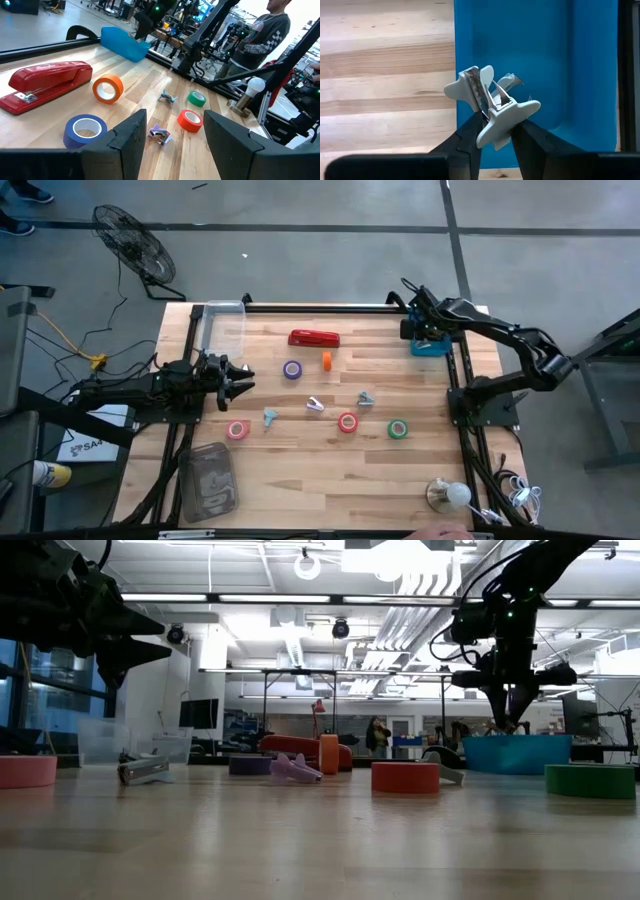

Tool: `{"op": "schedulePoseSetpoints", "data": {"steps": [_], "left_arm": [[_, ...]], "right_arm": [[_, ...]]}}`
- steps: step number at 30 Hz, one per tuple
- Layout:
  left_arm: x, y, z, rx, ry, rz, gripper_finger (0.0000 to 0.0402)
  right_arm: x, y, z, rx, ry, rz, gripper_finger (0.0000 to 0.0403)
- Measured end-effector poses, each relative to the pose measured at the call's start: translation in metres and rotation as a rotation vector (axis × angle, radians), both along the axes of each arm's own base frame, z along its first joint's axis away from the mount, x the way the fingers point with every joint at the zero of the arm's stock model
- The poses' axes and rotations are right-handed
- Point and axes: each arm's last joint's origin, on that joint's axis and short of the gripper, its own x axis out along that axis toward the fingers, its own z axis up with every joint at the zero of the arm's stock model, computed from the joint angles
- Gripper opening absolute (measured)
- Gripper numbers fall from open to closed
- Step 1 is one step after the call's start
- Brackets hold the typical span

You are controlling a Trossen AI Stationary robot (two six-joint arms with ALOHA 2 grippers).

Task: Pick and place Stapler, Stapler remover, tape
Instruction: Put the white staple remover into the blue bin, then put the right light blue staple remover into the blue bin

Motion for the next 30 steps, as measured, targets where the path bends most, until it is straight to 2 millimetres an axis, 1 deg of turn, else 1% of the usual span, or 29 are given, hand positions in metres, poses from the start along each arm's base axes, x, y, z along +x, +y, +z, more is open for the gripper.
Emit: {"op": "schedulePoseSetpoints", "data": {"steps": [4, 9, 12, 15, 18, 25, 28, 30], "left_arm": [[0.0, 0.0, 0.0, 0.0, 0.0, 0.0, 0.0195], [0.0, 0.0, 0.0, 0.0, 0.0, 0.0, 0.0195], [0.0, 0.0, 0.0, 0.0, 0.0, 0.0, 0.0195], [0.0, 0.0, 0.0, 0.0, 0.001, 0.0, 0.0195], [0.0, 0.0, 0.0, 0.0, 0.0, 0.0, 0.0195], [0.0, 0.0, 0.0, 0.0, 0.0, 0.0, 0.0195], [0.0, 0.0, 0.0, 0.0, 0.0, 0.0, 0.0195], [0.0, 0.0, 0.0, 0.0, 0.0, 0.0, 0.0195]], "right_arm": [[-0.003, -0.002, 0.0, 0.006, -0.007, -0.019, 0.0116], [-0.003, -0.002, 0.0, 0.009, -0.025, -0.067, 0.0166], [-0.002, -0.002, 0.0, 0.022, -0.047, -0.057, 0.0195], [0.0, 0.001, 0.004, 0.01, -0.072, -0.022, 0.0214], [0.001, 0.007, 0.01, -0.012, -0.09, 0.01, 0.0223], [0.009, 0.025, 0.024, -0.04, -0.152, 0.167, 0.0224], [0.015, 0.033, 0.029, -0.048, -0.183, 0.281, 0.0224], [0.021, 0.038, 0.031, -0.056, -0.199, 0.387, 0.0224]]}}
